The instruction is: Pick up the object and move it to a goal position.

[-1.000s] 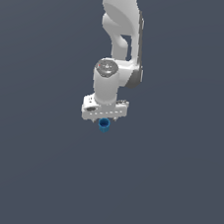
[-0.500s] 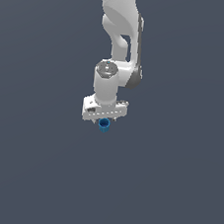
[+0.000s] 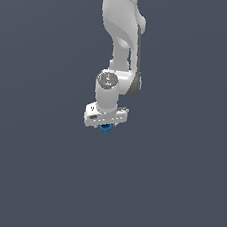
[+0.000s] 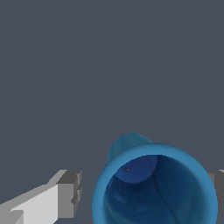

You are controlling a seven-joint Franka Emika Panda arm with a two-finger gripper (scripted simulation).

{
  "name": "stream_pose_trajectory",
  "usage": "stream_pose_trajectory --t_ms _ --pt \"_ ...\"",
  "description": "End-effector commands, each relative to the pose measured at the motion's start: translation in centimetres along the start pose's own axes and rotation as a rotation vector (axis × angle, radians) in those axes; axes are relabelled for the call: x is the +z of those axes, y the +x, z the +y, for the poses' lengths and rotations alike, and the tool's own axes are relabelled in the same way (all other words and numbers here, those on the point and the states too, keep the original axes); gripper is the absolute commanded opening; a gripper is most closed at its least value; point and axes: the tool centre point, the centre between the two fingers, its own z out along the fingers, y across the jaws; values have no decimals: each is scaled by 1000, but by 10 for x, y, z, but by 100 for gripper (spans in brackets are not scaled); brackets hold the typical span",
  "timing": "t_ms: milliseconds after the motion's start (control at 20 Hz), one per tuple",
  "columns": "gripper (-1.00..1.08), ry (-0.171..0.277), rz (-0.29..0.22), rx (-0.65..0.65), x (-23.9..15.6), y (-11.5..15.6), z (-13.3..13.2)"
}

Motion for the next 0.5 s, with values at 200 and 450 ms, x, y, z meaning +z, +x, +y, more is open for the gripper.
stream_pose_trajectory --t_ms 200,450 --pt "-100 -1 1 -1 9 1 0" --pt "-100 -1 1 -1 9 1 0"
